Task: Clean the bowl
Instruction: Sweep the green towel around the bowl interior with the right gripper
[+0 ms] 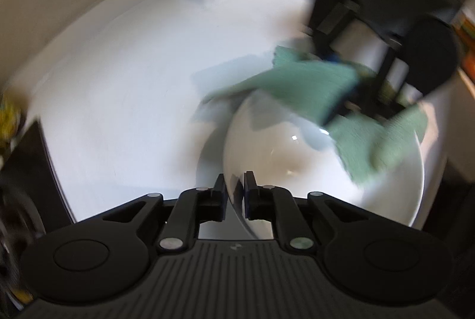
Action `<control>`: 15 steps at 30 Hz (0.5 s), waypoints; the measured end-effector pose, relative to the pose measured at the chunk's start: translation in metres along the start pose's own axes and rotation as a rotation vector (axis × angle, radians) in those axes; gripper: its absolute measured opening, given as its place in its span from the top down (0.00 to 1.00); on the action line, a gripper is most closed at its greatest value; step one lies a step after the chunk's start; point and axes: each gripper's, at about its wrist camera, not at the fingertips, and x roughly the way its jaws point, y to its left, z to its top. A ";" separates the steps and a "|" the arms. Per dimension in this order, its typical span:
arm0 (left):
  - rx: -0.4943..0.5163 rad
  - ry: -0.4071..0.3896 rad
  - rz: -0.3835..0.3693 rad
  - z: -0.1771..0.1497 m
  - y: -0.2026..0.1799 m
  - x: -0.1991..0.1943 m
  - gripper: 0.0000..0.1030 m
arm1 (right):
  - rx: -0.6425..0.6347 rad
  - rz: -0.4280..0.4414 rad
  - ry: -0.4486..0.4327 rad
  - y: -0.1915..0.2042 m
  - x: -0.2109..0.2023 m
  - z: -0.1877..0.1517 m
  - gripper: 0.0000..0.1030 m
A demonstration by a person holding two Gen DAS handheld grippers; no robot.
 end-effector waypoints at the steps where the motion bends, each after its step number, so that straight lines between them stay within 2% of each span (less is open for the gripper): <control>1: 0.012 0.001 -0.007 0.001 0.000 0.001 0.90 | -0.016 -0.024 -0.015 -0.001 0.001 0.004 0.77; 4: 0.025 0.002 -0.025 0.001 0.004 0.001 0.90 | -0.040 -0.024 -0.062 -0.003 0.003 0.014 0.76; 7: -0.076 -0.021 -0.030 -0.005 0.011 -0.001 0.90 | -0.018 -0.001 -0.086 -0.009 0.001 0.013 0.77; 8: -0.143 -0.026 -0.023 -0.011 0.012 -0.003 0.90 | -0.001 0.008 -0.095 -0.011 0.001 0.010 0.78; 12: -0.350 -0.050 0.011 -0.034 0.010 -0.015 0.88 | 0.172 0.055 -0.156 -0.019 0.014 0.011 0.83; 15: -0.427 -0.068 0.031 -0.044 0.006 -0.018 0.88 | 0.289 0.041 -0.189 -0.020 0.012 0.000 0.83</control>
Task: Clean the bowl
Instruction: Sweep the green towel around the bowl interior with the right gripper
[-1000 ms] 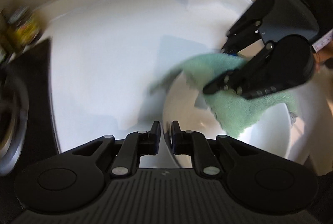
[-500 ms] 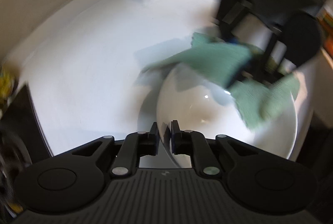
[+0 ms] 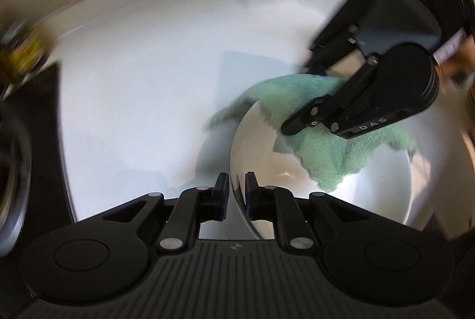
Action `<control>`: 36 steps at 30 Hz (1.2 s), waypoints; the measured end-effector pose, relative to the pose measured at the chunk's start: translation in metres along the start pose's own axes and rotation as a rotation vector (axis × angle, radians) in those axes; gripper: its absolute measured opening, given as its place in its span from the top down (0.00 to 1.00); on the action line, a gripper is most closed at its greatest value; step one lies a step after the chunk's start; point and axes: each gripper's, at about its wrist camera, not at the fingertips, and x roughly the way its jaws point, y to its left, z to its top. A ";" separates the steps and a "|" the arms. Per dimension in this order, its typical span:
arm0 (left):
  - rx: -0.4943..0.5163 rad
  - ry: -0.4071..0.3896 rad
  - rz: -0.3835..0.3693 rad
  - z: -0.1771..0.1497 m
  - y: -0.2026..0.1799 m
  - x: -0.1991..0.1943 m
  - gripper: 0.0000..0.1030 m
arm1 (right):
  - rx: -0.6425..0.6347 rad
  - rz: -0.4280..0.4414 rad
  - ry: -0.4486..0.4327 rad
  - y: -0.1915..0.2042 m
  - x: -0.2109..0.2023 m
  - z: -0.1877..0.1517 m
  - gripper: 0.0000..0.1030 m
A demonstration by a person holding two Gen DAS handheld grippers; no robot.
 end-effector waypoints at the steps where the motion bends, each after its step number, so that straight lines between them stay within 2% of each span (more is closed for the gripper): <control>1: -0.004 -0.003 0.005 0.000 0.001 0.001 0.88 | 0.035 -0.029 -0.012 0.006 0.001 -0.001 0.82; 4: 0.023 -0.001 -0.001 0.007 0.002 0.005 0.92 | 0.032 -0.065 0.009 0.022 0.001 -0.005 0.82; 5: 0.067 0.014 -0.012 0.011 0.003 0.007 0.91 | 0.009 -0.053 0.034 0.024 0.000 -0.007 0.82; 8: 0.148 0.037 -0.058 0.021 0.005 0.011 0.92 | -0.146 0.058 0.146 0.028 -0.001 -0.011 0.81; 10: 0.229 0.052 -0.076 0.028 0.003 0.013 0.93 | -0.193 0.080 0.191 0.025 0.001 -0.007 0.80; 12: 0.326 0.069 -0.053 0.035 -0.003 0.017 0.92 | -0.242 0.052 0.209 0.024 0.005 0.001 0.80; 15: 0.386 0.079 -0.062 0.046 -0.009 0.022 0.91 | -0.335 -0.030 0.178 0.028 0.013 0.018 0.78; 17: 0.386 0.076 -0.079 0.047 -0.010 0.023 0.92 | -0.372 -0.046 0.122 0.033 0.015 0.026 0.78; 19: 0.370 0.065 -0.084 0.045 -0.009 0.021 0.92 | -0.367 -0.015 0.073 0.034 0.019 0.033 0.78; 22: 0.256 0.052 -0.074 0.040 -0.002 0.017 0.91 | -0.348 0.008 0.068 0.031 0.020 0.033 0.79; 24: 0.147 0.039 -0.045 0.028 0.003 0.011 0.91 | -0.294 0.014 0.060 0.022 0.015 0.026 0.81; 29: 0.006 -0.001 -0.035 0.008 0.008 0.004 0.91 | -0.090 -0.018 0.038 0.018 0.016 0.019 0.83; 30: 0.001 -0.001 -0.041 0.011 0.011 0.007 0.91 | -0.064 -0.042 0.036 0.022 0.015 0.016 0.82; 32: 0.016 0.006 -0.055 0.014 0.014 0.009 0.92 | -0.092 -0.066 0.058 0.031 0.014 0.011 0.81; 36: 0.168 0.037 -0.098 0.023 0.011 0.009 0.93 | -0.252 0.060 0.158 0.032 0.018 0.011 0.82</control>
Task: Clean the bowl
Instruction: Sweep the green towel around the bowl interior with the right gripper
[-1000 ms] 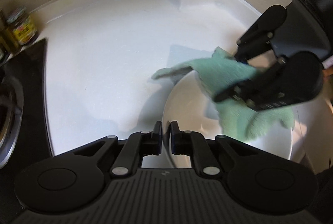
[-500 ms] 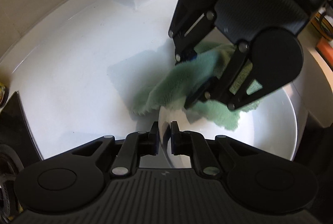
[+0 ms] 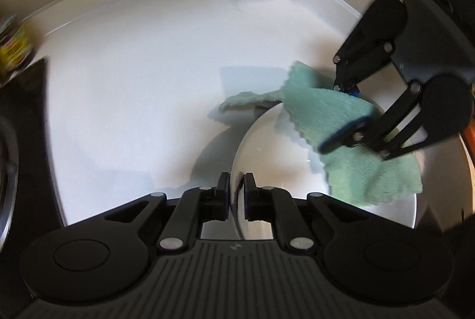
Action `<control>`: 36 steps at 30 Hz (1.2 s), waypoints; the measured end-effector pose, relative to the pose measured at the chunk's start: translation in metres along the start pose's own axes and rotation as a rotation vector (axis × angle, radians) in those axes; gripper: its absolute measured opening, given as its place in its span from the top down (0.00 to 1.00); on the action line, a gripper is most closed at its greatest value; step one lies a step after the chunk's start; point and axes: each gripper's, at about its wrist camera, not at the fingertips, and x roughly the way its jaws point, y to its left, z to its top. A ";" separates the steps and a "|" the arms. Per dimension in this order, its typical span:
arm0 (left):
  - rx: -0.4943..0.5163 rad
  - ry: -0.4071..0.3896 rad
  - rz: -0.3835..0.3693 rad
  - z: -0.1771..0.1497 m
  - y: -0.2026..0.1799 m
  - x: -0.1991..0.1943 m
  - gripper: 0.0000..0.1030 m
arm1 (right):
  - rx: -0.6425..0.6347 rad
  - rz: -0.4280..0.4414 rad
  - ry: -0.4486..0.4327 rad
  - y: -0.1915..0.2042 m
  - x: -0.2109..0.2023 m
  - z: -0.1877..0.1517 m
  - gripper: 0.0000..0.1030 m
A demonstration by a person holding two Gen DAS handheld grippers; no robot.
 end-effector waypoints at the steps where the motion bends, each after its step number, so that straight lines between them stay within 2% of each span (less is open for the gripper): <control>1: 0.031 0.004 0.001 0.001 -0.002 0.001 0.93 | -0.006 0.006 0.010 -0.005 0.001 0.002 0.82; 4: 0.154 0.041 0.037 0.013 -0.010 0.006 0.91 | -0.062 -0.070 0.016 -0.010 0.008 0.016 0.80; 7: 0.195 0.052 0.018 0.021 -0.007 0.008 0.91 | -0.118 -0.116 -0.020 -0.006 0.016 0.033 0.76; 10: 0.184 0.046 0.001 0.024 -0.004 0.009 0.91 | -0.146 -0.102 -0.038 -0.003 0.024 0.047 0.75; 15: 0.006 0.033 0.045 0.016 -0.001 0.004 0.89 | -0.027 -0.060 -0.074 -0.017 0.026 0.048 0.79; 18: -0.126 0.032 0.088 -0.001 0.000 -0.005 0.89 | 0.090 -0.054 -0.105 -0.022 0.019 0.032 0.82; 22: -0.225 -0.013 0.071 -0.015 0.006 -0.014 0.90 | 0.243 -0.075 -0.140 -0.024 0.014 0.018 0.83; 25: -0.182 -0.025 0.069 -0.010 0.016 -0.008 0.92 | 0.227 -0.049 -0.118 -0.013 0.007 0.002 0.86; 27: -0.074 -0.011 0.055 -0.008 0.013 -0.008 0.93 | 0.164 0.004 -0.082 -0.011 0.004 -0.002 0.85; 29: 0.012 0.005 0.048 -0.003 0.010 -0.005 0.92 | 0.083 0.015 -0.034 -0.014 0.007 0.007 0.84; 32: 0.140 0.036 0.068 0.006 0.002 -0.007 0.90 | -0.085 -0.048 0.034 -0.008 0.014 0.025 0.79; 36: 0.209 0.040 0.054 0.010 0.003 -0.010 0.90 | -0.212 -0.121 0.044 -0.004 0.026 0.056 0.79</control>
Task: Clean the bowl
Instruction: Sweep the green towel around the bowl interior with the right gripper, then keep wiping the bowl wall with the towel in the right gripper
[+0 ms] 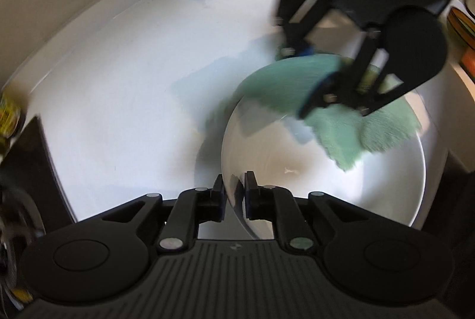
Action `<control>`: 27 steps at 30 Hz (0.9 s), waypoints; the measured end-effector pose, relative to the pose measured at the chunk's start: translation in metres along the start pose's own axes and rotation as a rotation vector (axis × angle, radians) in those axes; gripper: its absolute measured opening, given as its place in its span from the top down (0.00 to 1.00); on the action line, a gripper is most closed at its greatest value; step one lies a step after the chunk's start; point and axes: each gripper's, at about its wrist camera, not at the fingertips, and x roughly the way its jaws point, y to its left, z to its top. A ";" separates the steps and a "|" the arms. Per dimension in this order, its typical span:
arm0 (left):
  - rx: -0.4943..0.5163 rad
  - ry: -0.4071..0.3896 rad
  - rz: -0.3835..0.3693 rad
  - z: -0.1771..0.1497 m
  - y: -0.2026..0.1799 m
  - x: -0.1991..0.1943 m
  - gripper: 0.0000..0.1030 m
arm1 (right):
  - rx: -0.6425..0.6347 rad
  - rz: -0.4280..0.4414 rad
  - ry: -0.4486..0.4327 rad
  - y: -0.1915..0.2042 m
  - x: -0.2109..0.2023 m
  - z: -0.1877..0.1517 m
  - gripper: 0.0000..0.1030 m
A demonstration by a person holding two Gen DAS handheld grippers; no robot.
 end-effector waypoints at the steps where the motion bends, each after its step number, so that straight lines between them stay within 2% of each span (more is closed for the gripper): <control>1: 0.006 -0.004 -0.005 0.000 0.000 0.000 0.90 | -0.020 -0.005 -0.014 -0.001 0.003 0.009 0.79; 4: -0.037 -0.016 -0.014 0.001 0.004 0.000 0.90 | -0.031 0.032 -0.044 -0.005 0.011 0.025 0.78; 7: -0.178 -0.026 -0.007 -0.009 0.010 -0.005 0.89 | 0.034 0.062 -0.069 -0.014 0.012 0.023 0.79; 11: -0.348 -0.058 0.024 -0.034 0.007 -0.020 0.89 | 0.248 0.092 -0.123 -0.025 0.008 0.002 0.83; 13: -0.374 -0.065 0.027 -0.037 0.008 -0.021 0.89 | 0.376 0.080 -0.144 -0.020 0.005 -0.011 0.83; 15: -0.370 -0.062 0.027 -0.035 0.012 -0.018 0.91 | 0.426 0.057 -0.139 -0.013 0.004 -0.017 0.83; 16: -0.335 -0.055 0.018 -0.033 0.013 -0.017 0.92 | 0.411 0.058 -0.124 -0.007 0.004 -0.020 0.83; 20: -0.160 -0.031 -0.009 -0.020 0.008 -0.012 0.92 | 0.313 0.143 -0.067 -0.004 0.003 -0.021 0.85; 24: 0.001 -0.001 -0.010 -0.006 0.000 -0.009 0.90 | 0.170 0.101 0.002 -0.009 0.009 0.001 0.82; 27: 0.059 0.002 -0.024 0.003 -0.003 -0.011 0.90 | 0.070 0.052 -0.013 -0.010 0.012 0.028 0.82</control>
